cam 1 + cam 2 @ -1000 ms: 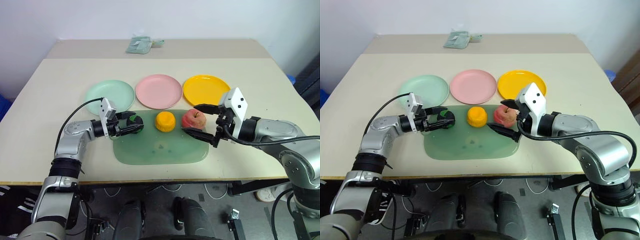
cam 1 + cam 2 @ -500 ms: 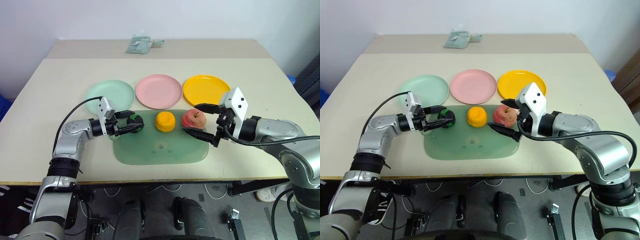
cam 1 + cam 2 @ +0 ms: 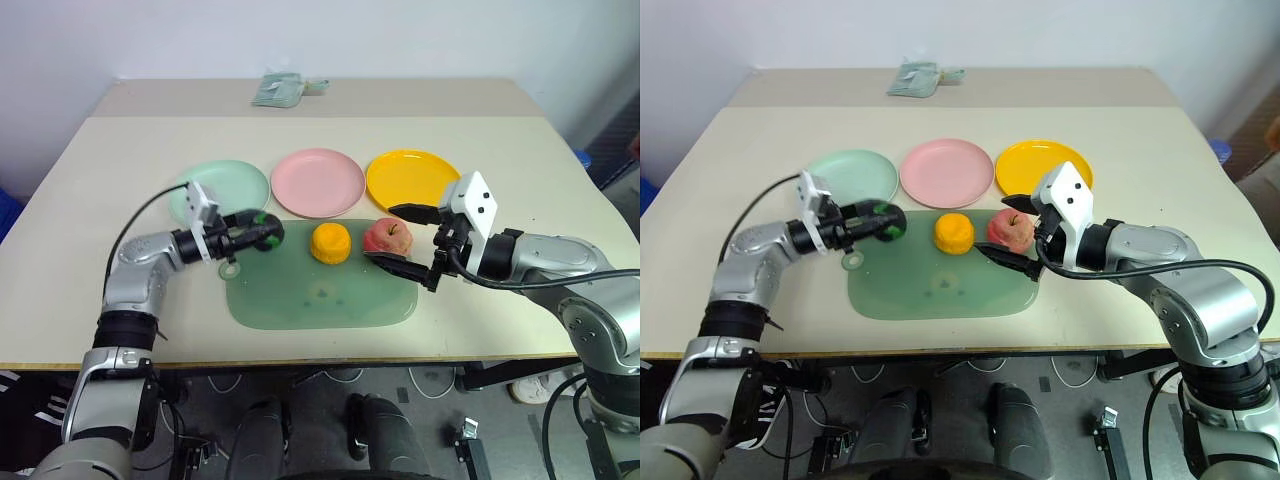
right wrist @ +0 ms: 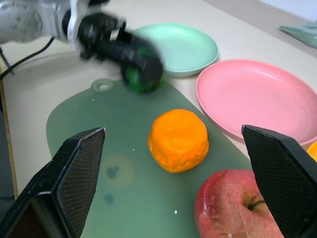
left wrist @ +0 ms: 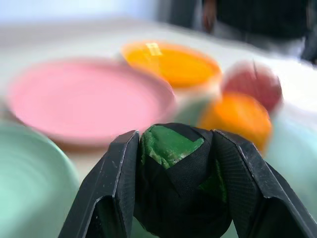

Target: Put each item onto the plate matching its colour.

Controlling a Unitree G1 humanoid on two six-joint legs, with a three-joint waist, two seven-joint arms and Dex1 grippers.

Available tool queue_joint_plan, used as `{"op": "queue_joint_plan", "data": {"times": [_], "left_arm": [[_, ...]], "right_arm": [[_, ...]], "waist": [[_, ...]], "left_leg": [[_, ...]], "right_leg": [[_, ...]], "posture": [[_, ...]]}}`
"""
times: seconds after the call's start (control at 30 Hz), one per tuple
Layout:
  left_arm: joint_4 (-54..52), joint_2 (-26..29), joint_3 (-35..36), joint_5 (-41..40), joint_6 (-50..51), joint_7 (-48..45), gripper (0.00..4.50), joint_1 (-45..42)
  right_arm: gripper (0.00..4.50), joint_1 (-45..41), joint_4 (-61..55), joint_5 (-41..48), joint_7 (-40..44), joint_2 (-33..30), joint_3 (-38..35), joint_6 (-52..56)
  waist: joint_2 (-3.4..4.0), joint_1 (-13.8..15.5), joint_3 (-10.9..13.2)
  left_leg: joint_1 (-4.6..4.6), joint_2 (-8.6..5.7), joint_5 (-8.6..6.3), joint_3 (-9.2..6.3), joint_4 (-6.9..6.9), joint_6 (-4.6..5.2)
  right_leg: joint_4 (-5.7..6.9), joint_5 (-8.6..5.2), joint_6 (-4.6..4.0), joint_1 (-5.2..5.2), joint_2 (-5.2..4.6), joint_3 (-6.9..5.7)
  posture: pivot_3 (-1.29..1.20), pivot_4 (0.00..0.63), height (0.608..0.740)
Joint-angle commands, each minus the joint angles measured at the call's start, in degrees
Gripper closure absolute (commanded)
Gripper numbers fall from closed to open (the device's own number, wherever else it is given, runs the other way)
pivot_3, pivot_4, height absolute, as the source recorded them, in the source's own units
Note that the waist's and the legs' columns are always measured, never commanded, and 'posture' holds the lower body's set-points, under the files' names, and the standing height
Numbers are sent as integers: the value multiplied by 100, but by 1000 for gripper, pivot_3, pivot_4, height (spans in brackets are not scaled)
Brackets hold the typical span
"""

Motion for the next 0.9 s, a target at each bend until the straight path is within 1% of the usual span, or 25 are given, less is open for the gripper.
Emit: {"op": "queue_joint_plan", "data": {"times": [0.03, 0.1, 0.23, 0.4, 0.53, 0.63, 0.73, 0.8, 0.83, 0.9], "left_arm": [[230, 44, 502, -97, -387, 551, 2158, -490], [609, 62, 621, 50, -579, 885, 2158, -665], [1265, 15, 722, 414, -1279, 1697, 2158, -871], [1922, -82, 700, 666, -1584, 2350, 2158, -1017], [2251, -111, 725, 692, -1717, 2520, 2158, -1158], [2353, -93, 787, 604, -1589, 2540, 2158, -1229], [2389, -32, 755, 667, -1728, 2443, 1332, -1241], [2402, 0, 767, 695, -1934, 2417, 300, -1277], [2404, 17, 771, 695, -2022, 2376, 46, -1295], [2313, 43, 795, 576, -2010, 2135, 46, -1302]], "right_arm": [[0, -229, 99, -131, -143, 193, -82, -267], [0, -391, 282, -286, -389, 398, -104, -361], [0, -642, 597, -549, -709, 685, -148, -521], [0, -846, 668, -615, -1008, 1056, -81, -523], [0, -815, 554, -661, -1025, 1161, 86, -483], [0, -803, 531, -666, -1004, 1143, 113, -486], [0, -789, 559, -725, -980, 1090, 108, -520], [0, -796, 575, -745, -961, 1086, 106, -522], [0, -800, 576, -754, -954, 1089, 108, -524], [0, -814, 569, -734, -979, 1117, 110, -452]], "waist": [[0, -2, 0], [0, -13, 0], [1, -26, -1], [0, 0, -1], [-1, 2, -1], [-1, -9, -1], [-1, -12, -1], [-1, -14, -1], [-1, -15, -1], [-1, -14, -1]], "left_leg": [[1, 0, 0, 1, 0, 0], [3, -1, 0, 0, 0, 0], [4, 0, 0, 3, -2, 0], [0, 0, 0, 6, -3, 0], [-2, -1, 0, 6, -3, 0], [-2, 0, 0, 6, -3, 0], [-1, 0, 0, 5, -3, 0], [-1, 0, 0, 6, -3, 0], [-1, 0, 0, 6, -3, 0], [-1, 1, 0, 6, -3, 0]], "right_leg": [[0, 1, 2, 1, 0, 0], [0, 8, 13, 4, 2, 0], [2, 10, 17, 0, 3, 0], [1, 11, 19, -3, 2, -1], [0, 11, 19, -1, 0, -3], [0, 11, 19, -2, 1, -3], [0, 11, 19, -2, 1, -3], [0, 11, 19, -2, 1, -3], [0, 11, 19, -3, 1, -3], [0, 11, 19, -3, 2, -3]], "posture": [[0, 150, 740], [0, 150, 740], [0, 150, 740], [0, 150, 740], [0, 150, 740], [0, 150, 740], [0, 150, 740], [0, 150, 740], [0, 150, 740], [0, 150, 740]]}}
